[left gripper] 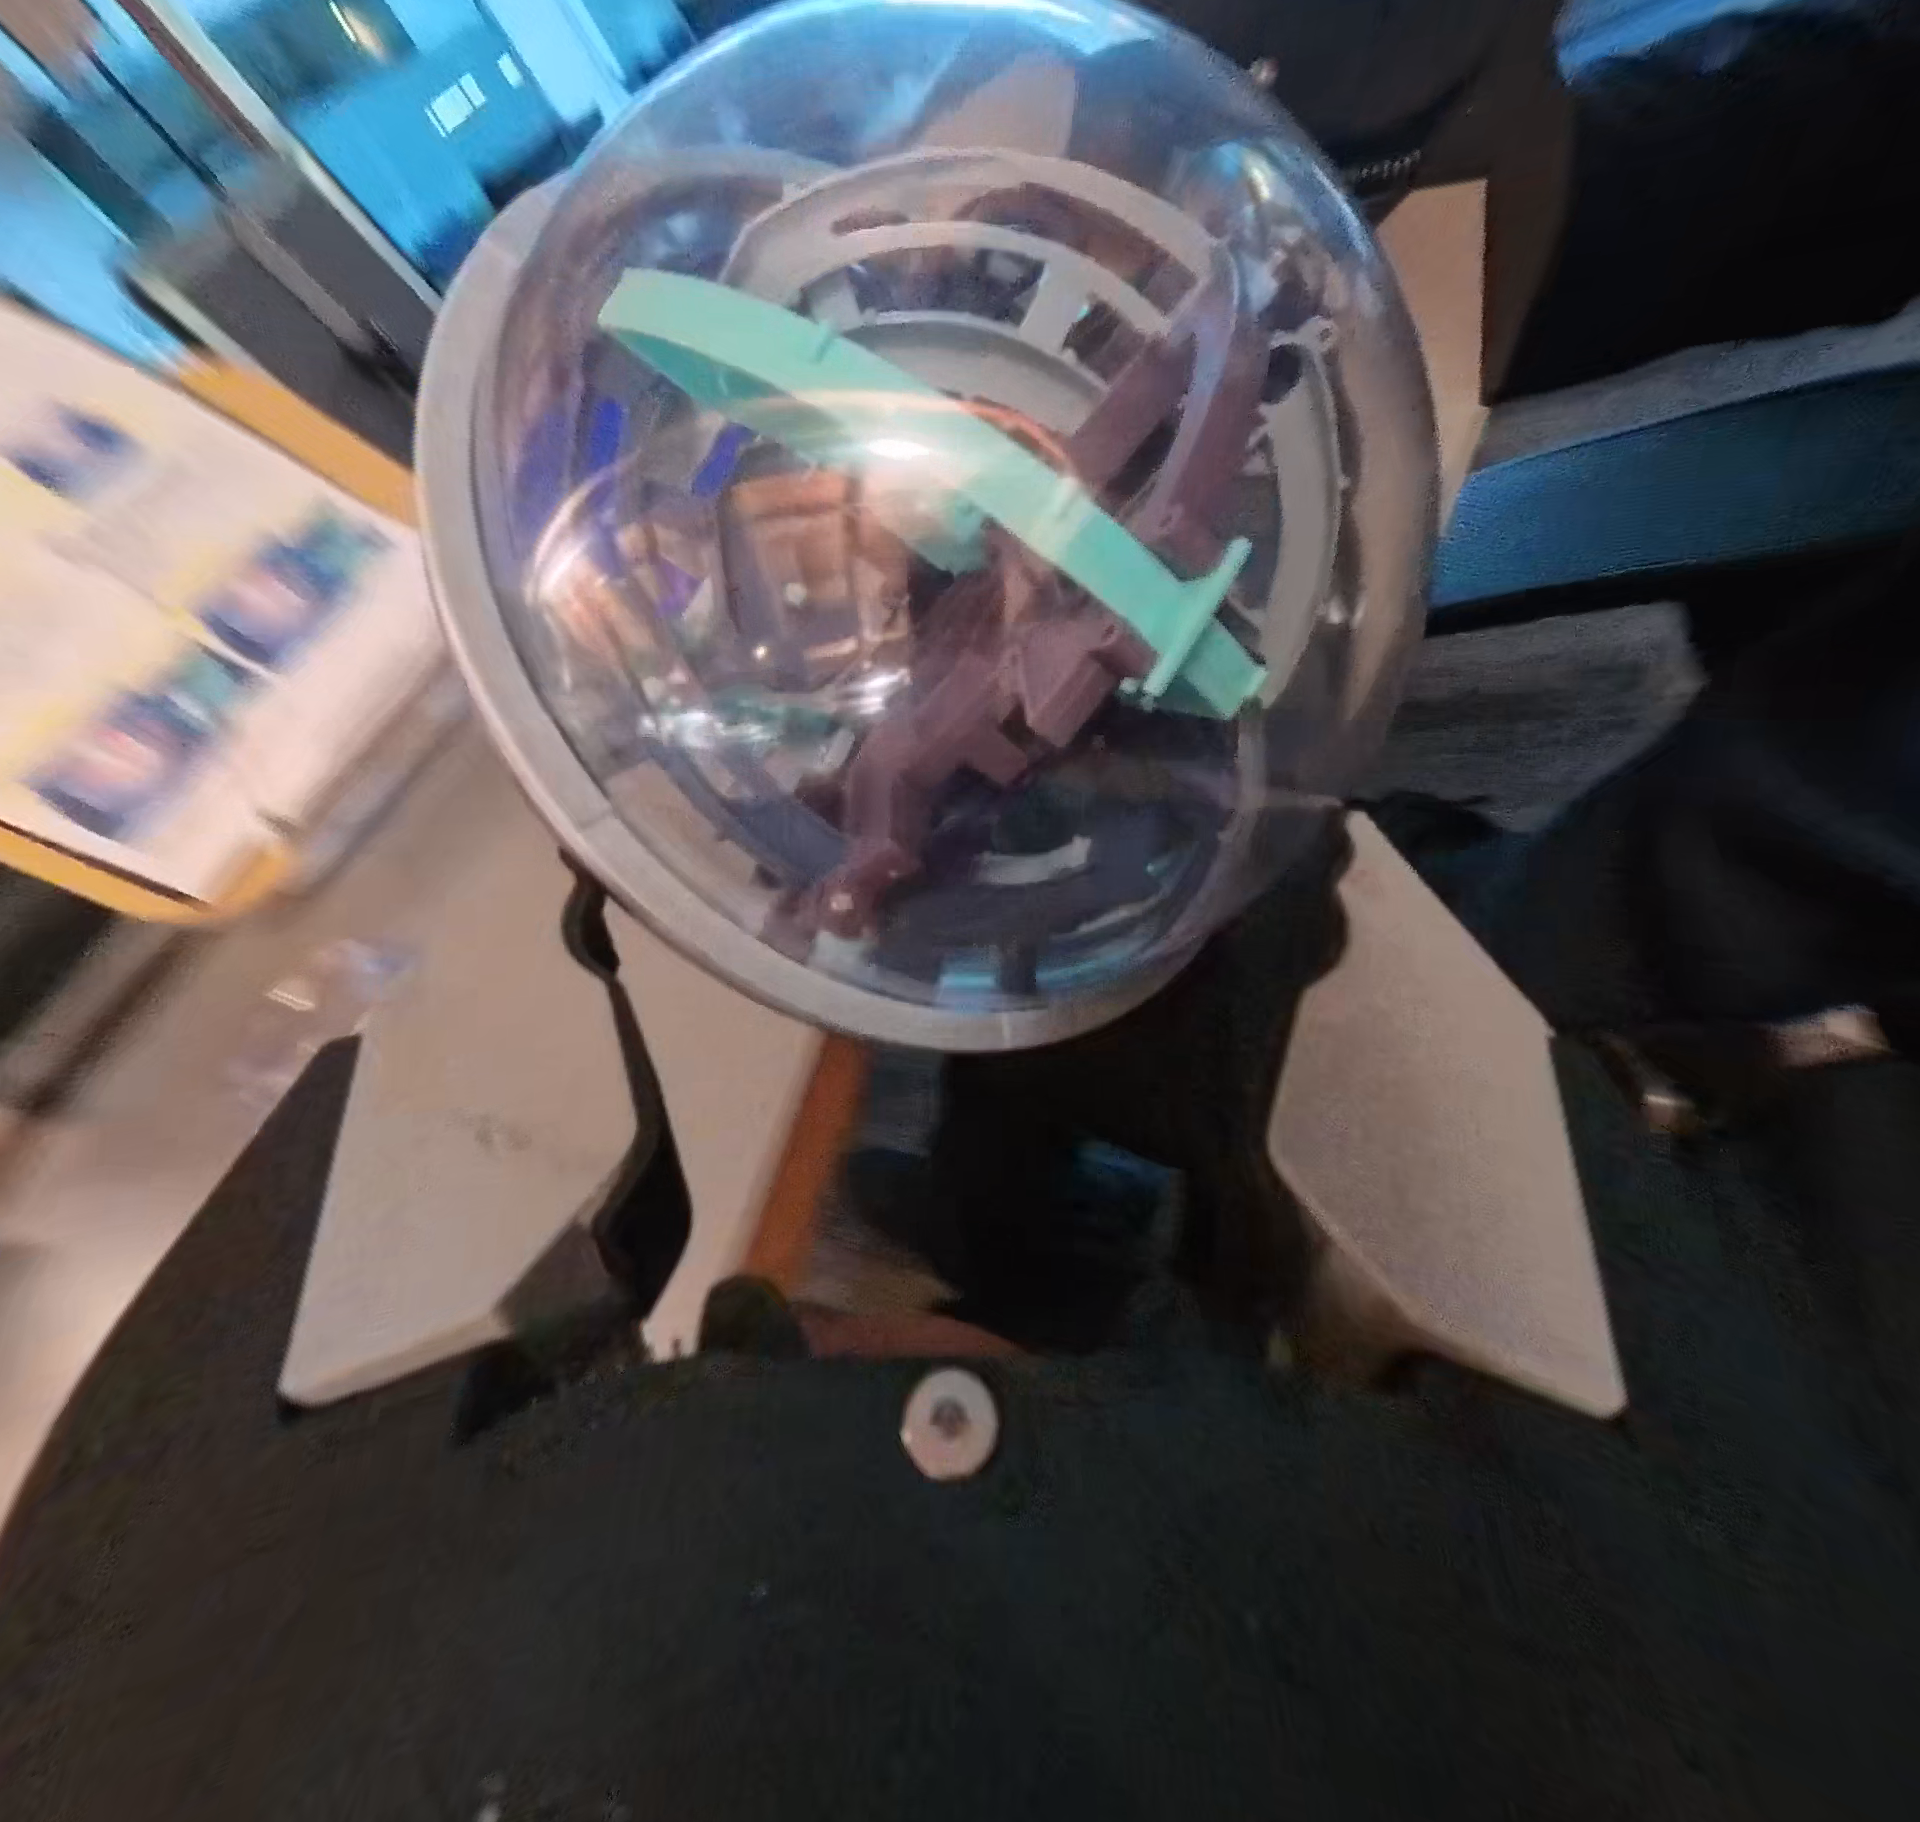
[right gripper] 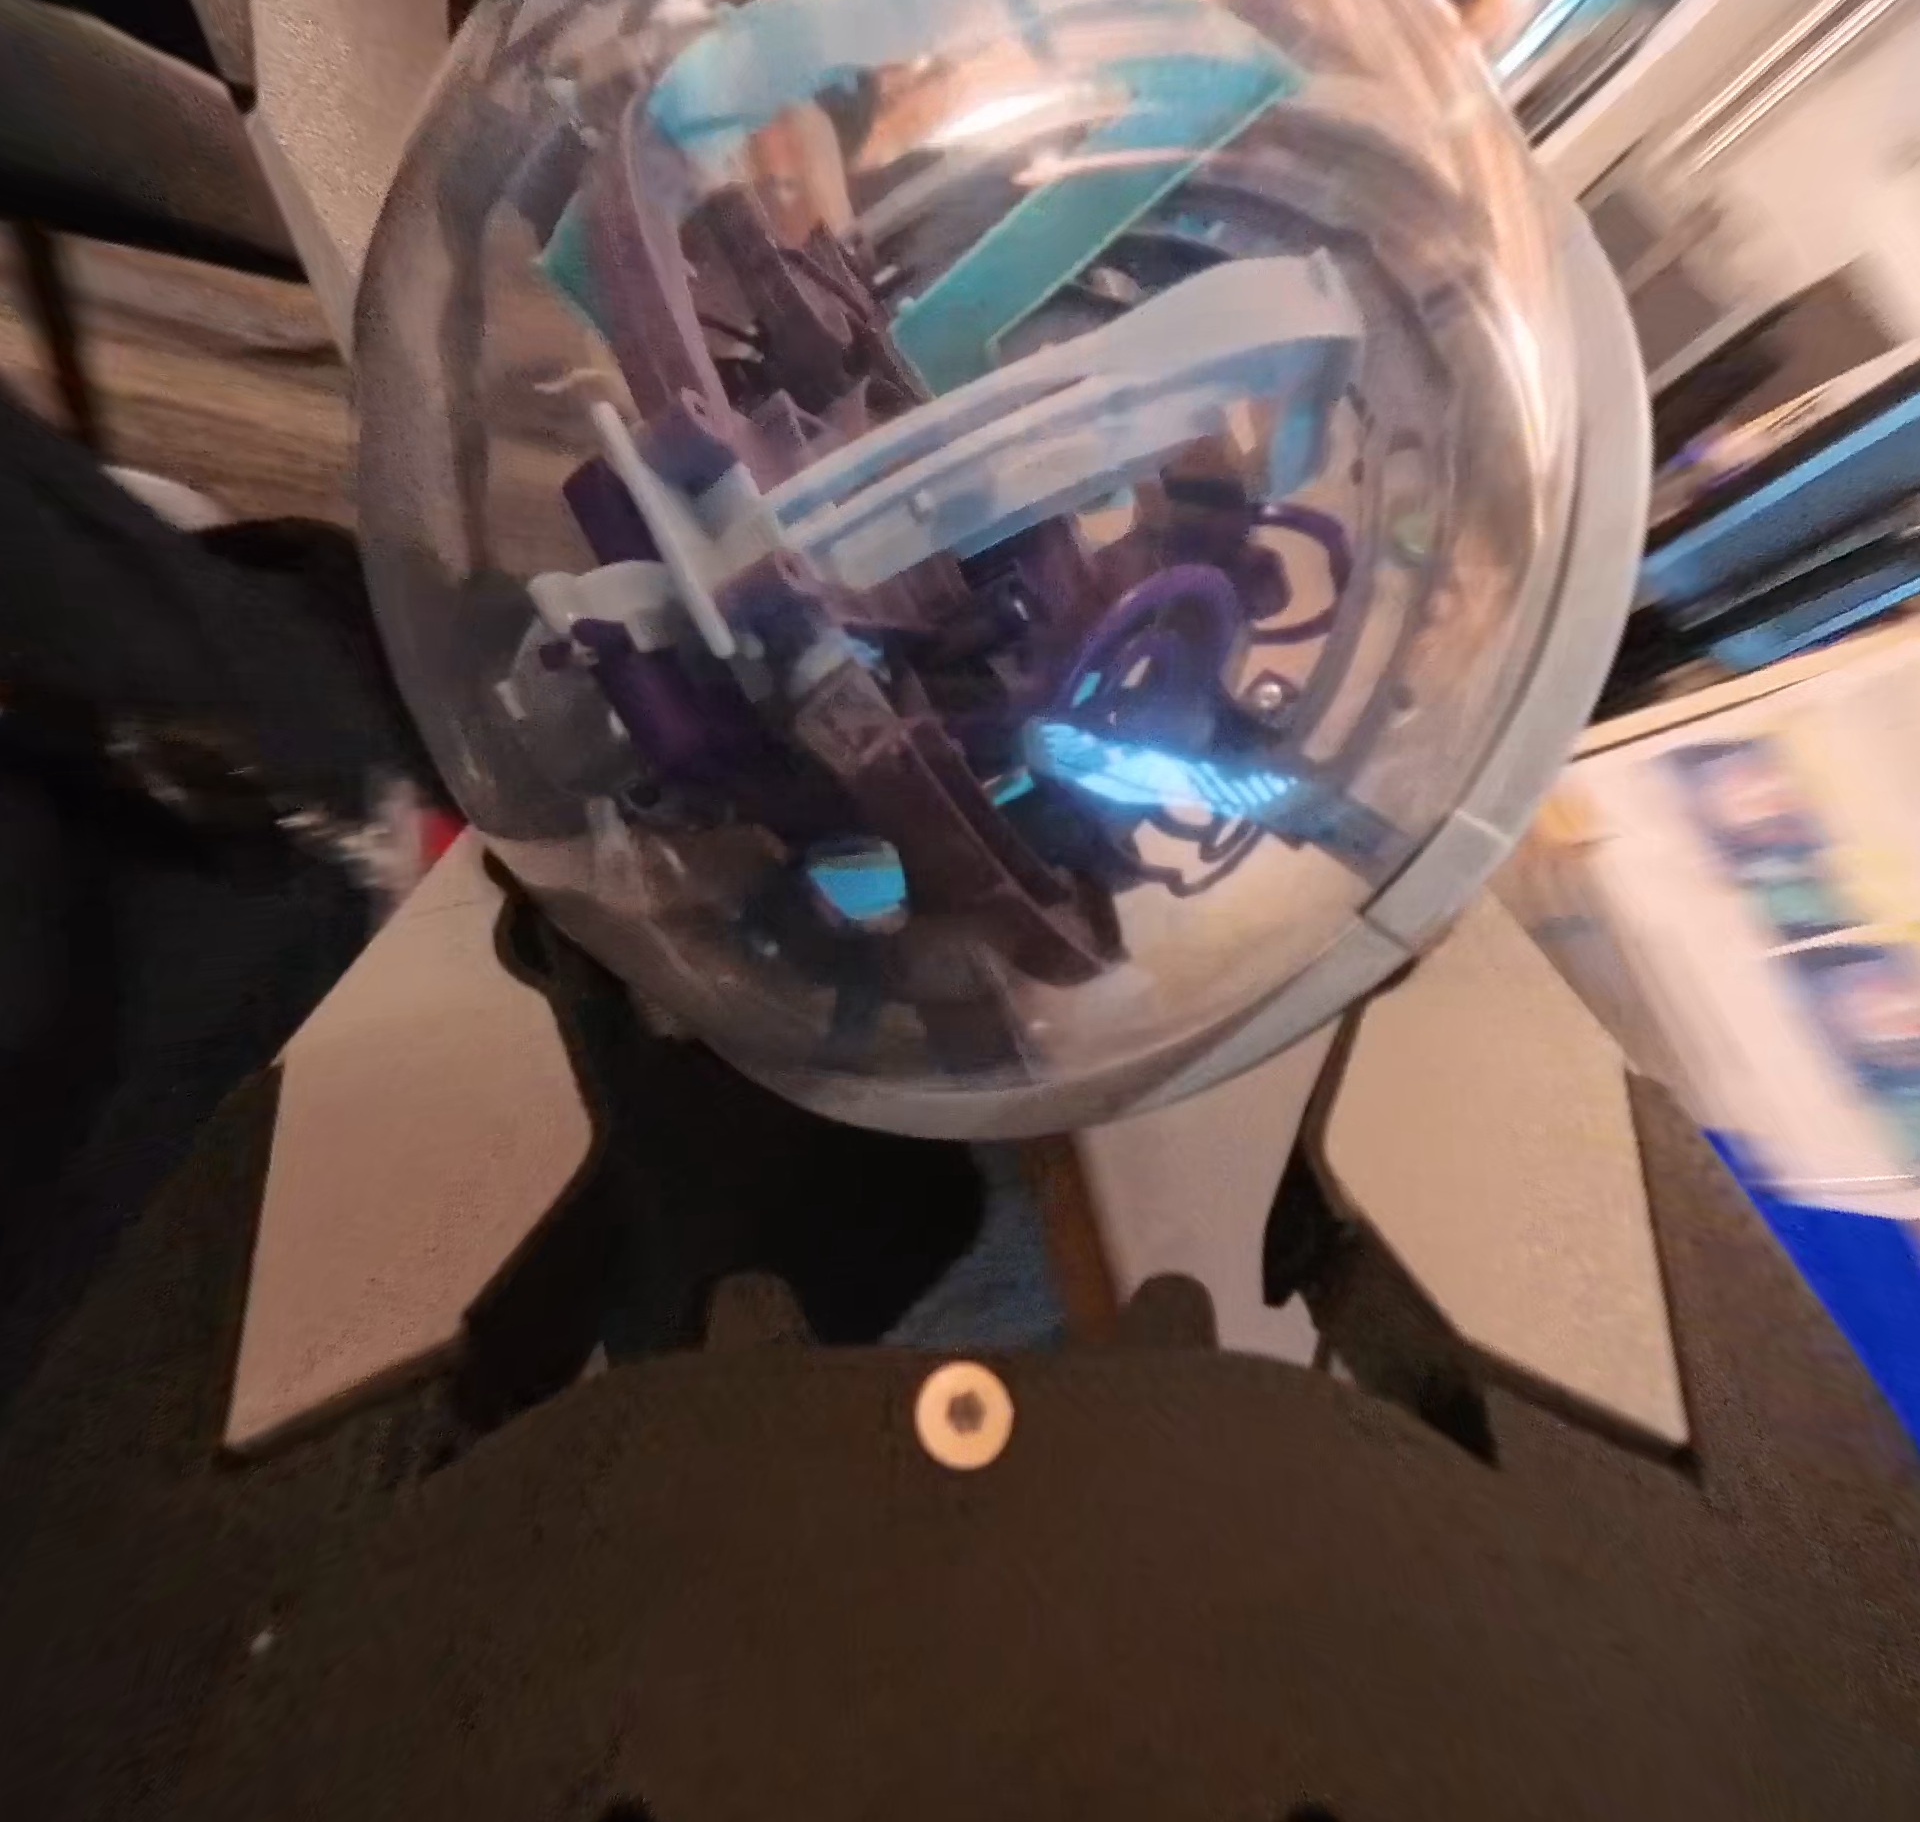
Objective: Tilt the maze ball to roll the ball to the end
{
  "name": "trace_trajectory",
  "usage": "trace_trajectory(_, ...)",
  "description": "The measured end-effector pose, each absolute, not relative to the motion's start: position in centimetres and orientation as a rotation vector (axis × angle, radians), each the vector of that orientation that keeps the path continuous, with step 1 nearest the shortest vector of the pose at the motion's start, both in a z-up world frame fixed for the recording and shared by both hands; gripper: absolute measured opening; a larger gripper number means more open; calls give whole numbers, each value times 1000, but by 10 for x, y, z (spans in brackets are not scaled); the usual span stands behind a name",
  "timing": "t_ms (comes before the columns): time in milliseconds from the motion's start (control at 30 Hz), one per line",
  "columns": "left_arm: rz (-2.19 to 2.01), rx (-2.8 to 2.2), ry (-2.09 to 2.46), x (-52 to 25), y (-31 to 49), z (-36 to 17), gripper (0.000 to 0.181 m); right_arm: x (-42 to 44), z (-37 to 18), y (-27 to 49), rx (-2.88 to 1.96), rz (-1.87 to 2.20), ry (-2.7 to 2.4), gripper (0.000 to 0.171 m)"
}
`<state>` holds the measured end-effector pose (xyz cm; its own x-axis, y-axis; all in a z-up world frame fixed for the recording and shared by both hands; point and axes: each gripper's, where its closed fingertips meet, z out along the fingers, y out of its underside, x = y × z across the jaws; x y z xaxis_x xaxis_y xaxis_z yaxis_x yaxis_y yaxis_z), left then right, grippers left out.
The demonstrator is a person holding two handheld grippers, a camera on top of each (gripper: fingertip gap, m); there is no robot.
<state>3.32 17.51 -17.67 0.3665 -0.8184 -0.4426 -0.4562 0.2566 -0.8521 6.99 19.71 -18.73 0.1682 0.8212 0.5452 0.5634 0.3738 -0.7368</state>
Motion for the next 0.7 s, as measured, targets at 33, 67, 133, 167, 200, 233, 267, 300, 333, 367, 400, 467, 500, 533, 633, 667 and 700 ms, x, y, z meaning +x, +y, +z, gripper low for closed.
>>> trace_trajectory(33, -284, -1299, 1281, 34, 177, -155, 132, 71, -164, 199, -1223, 214, -1489, 154)
trace_trajectory(67, -212, -1221, 1294, 36, 176, -131, 132, 72, -140, 199, -1145, 148, -1465, 154)
trace_trajectory(133, -88, -1064, 1311, 39, 167, -86, 132, 75, -93, 191, -992, 37, -1411, 154)
trace_trajectory(167, -29, -999, 1317, 41, 161, -69, 132, 77, -74, 186, -927, -14, -1389, 154)
trace_trajectory(200, 19, -950, 1318, 42, 156, -55, 132, 78, -59, 181, -880, -56, -1373, 154)
trace_trajectory(233, 54, -912, 1314, 44, 152, -44, 132, 80, -48, 178, -855, -88, -1363, 154)
trace_trajectory(267, 80, -870, 1306, 45, 147, -35, 133, 82, -40, 175, -837, -115, -1356, 154)
trace_trajectory(300, 105, -827, 1298, 46, 143, -28, 133, 83, -33, 173, -816, -140, -1350, 154)
trace_trajectory(333, 129, -795, 1289, 47, 139, -22, 133, 84, -26, 170, -799, -166, -1345, 154)
trace_trajectory(367, 150, -780, 1282, 47, 136, -17, 133, 85, -21, 167, -787, -188, -1342, 154)
trace_trajectory(400, 166, -767, 1276, 47, 133, -12, 133, 86, -16, 164, -776, -207, -1341, 154)
trace_trajectory(467, 189, -738, 1270, 48, 126, 0, 133, 86, -3, 157, -747, -236, -1333, 154)
trace_trajectory(500, 197, -736, 1271, 47, 124, 6, 133, 86, 4, 154, -737, -245, -1330, 155)
trace_trajectory(533, 202, -728, 1271, 47, 122, 13, 133, 86, 11, 152, -734, -249, -1327, 154)
trace_trajectory(633, 215, -733, 1276, 47, 117, 30, 133, 87, 27, 150, -736, -232, -1320, 154)
trace_trajectory(667, 228, -751, 1281, 47, 118, 33, 133, 87, 29, 151, -746, -228, -1314, 154)
trace_trajectory(700, 243, -778, 1290, 47, 121, 35, 133, 87, 31, 152, -748, -224, -1306, 154)
